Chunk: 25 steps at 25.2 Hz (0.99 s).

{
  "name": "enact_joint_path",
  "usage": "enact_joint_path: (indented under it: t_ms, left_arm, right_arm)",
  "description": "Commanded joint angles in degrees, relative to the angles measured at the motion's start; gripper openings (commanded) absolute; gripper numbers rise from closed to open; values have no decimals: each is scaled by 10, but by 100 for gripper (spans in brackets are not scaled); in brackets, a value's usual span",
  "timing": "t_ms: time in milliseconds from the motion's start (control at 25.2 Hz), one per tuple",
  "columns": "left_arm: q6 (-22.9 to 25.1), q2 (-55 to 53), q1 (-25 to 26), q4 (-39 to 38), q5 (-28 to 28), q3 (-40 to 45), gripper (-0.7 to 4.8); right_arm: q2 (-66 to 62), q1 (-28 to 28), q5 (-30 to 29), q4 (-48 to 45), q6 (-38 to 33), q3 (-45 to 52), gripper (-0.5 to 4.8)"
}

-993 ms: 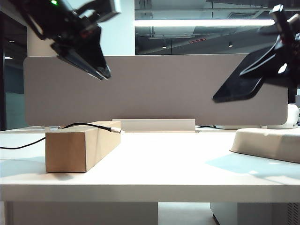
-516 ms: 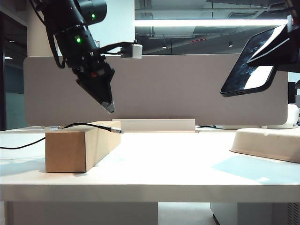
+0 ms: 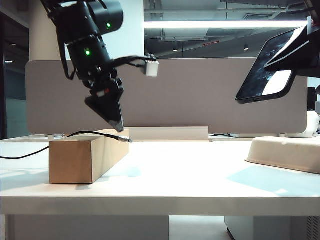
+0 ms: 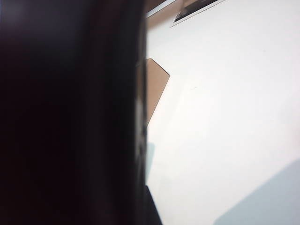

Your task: Pick up the charging cable and the phone, plug the charging cable into the charging port on the phone, and finally place them back on the table.

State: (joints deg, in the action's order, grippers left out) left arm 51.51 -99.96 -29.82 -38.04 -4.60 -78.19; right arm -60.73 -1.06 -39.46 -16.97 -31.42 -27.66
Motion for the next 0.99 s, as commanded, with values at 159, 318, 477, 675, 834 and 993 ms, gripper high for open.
enact_joint_path:
  t_ms: [159, 318, 477, 675, 834, 993]
  left_arm:
    - [17, -28, -22, 8, 23, -3, 241]
    - [17, -35, -22, 11, 34, -3, 241]
    - [17, -38, -22, 15, 47, -3, 236]
    - [17, -38, -22, 17, 46, -3, 154]
    - [17, -38, -22, 18, 46, -3, 140]
    - [17, -38, -22, 18, 46, -3, 137]
  right_arm:
    - [4, 0, -3, -21, 4, -4, -3]
    - [4, 0, -3, -21, 4, -4, -3]
    - [4, 0, -3, -21, 4, -4, -3]
    - [4, 0, -3, -21, 4, -4, -3]
    - [4, 0, -2, -21, 4, -4, -3]
    - [4, 0, 2, -21, 4, -4, -3]
